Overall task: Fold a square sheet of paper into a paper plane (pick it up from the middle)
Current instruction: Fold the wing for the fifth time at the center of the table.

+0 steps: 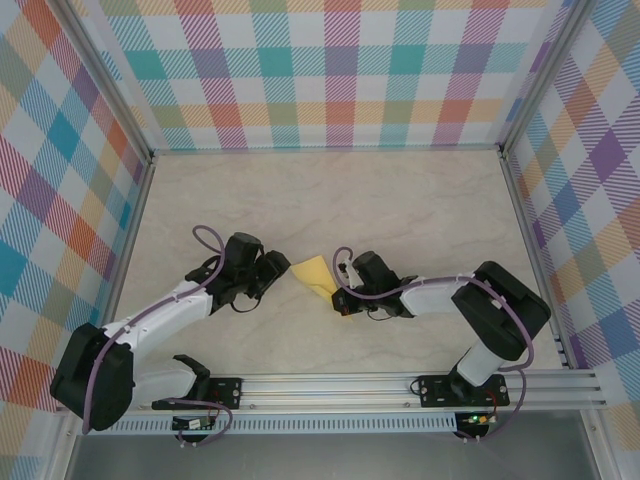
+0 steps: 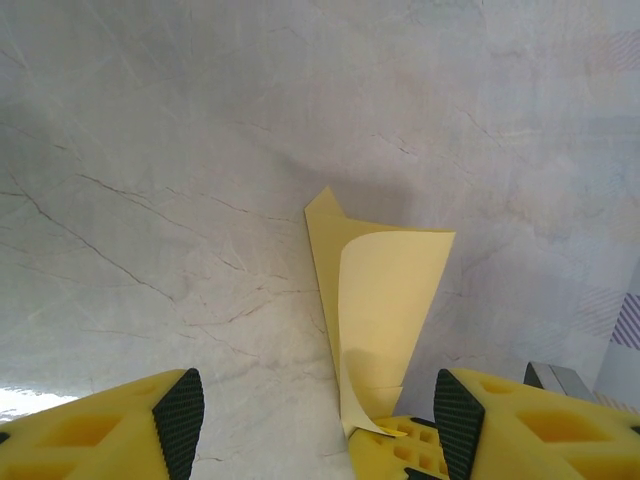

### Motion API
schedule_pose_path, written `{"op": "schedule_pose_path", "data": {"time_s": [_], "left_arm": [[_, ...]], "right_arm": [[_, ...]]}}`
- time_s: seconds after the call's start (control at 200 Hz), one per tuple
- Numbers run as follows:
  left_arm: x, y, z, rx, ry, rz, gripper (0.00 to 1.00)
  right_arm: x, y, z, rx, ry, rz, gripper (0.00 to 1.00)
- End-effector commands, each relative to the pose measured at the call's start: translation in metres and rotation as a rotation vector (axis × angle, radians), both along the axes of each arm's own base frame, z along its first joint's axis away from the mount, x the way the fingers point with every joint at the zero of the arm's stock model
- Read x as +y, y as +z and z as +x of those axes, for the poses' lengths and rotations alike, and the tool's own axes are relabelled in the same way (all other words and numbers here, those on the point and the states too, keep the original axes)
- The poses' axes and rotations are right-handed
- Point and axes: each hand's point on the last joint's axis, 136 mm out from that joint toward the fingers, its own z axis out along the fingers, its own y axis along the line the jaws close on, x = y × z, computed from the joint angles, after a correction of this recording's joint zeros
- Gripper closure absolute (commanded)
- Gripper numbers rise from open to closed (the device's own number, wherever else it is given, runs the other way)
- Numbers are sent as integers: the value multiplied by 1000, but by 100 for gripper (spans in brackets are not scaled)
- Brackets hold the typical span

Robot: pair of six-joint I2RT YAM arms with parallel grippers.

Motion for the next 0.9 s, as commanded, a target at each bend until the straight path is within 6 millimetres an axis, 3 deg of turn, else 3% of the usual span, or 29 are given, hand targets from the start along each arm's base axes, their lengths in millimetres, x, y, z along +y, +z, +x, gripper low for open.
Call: {"op": "schedule_pose_path", "data": {"time_s": [0.0, 0.365, 0.665, 0.895], "left_arm": [[8, -3, -2, -4, 15, 17, 35], [-5, -7, 5, -10, -39, -5, 34], [-11, -6, 9, -22, -66, -10, 34], [-23, -9, 14, -5, -91, -50, 33]], "right_arm": [[2, -1, 2, 14, 8, -5, 98], [4, -2, 0, 62, -19, 11, 98], [13, 30, 4, 35, -4, 89, 97], [8, 27, 12, 63, -42, 102, 97]]}}
